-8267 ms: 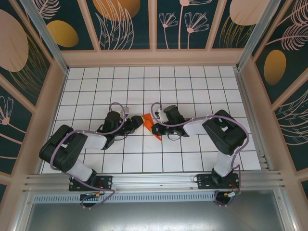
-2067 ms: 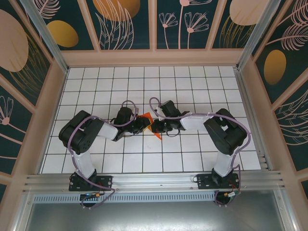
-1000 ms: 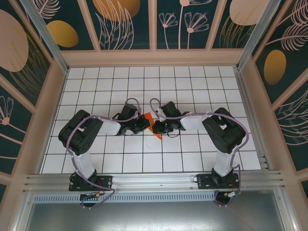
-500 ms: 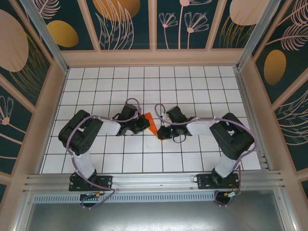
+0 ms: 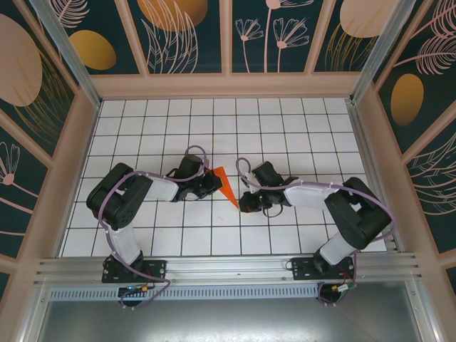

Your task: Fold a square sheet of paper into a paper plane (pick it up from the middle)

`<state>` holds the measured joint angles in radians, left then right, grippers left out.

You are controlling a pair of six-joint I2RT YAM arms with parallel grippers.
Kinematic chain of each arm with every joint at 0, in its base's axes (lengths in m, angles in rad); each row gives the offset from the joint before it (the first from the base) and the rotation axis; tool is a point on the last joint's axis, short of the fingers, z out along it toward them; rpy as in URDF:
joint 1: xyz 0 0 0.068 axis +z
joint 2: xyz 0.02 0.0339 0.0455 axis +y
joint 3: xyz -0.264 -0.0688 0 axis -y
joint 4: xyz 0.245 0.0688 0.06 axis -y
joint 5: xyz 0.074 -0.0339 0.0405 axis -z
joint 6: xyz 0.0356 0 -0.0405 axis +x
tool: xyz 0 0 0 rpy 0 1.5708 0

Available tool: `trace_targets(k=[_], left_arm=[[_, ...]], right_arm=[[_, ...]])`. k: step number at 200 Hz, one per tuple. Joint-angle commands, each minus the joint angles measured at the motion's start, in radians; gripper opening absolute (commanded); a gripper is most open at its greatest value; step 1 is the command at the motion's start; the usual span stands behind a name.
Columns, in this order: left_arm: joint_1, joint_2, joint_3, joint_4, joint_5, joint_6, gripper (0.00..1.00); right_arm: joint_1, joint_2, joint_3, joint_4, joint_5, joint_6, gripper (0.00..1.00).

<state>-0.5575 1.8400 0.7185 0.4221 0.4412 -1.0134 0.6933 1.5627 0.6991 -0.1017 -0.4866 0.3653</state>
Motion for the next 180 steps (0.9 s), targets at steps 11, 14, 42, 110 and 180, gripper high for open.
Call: trace_targets(k=[11,14,42,110,180], left_arm=[[0.013,0.09,-0.041,-0.109,-0.19,0.044,0.0],[0.013,0.09,-0.041,-0.109,-0.188,0.045,0.0],[0.013,0.088,-0.044,-0.107,-0.179,0.044,0.0],[0.013,0.091,-0.044,-0.108,-0.18,0.038,0.0],[0.014,0.091,-0.068,-0.109,-0.217,0.024,0.0]], right_arm=[[-0.002,0.023,0.102,0.082,0.029,0.035,0.0],[0.0,0.034,0.107,0.087,0.029,0.035,0.0],[0.0,0.125,0.154,0.136,0.032,0.039,0.0],[0.009,0.228,0.17,0.15,-0.027,0.017,0.0],[0.009,0.141,-0.015,0.054,-0.035,-0.041,0.0]])
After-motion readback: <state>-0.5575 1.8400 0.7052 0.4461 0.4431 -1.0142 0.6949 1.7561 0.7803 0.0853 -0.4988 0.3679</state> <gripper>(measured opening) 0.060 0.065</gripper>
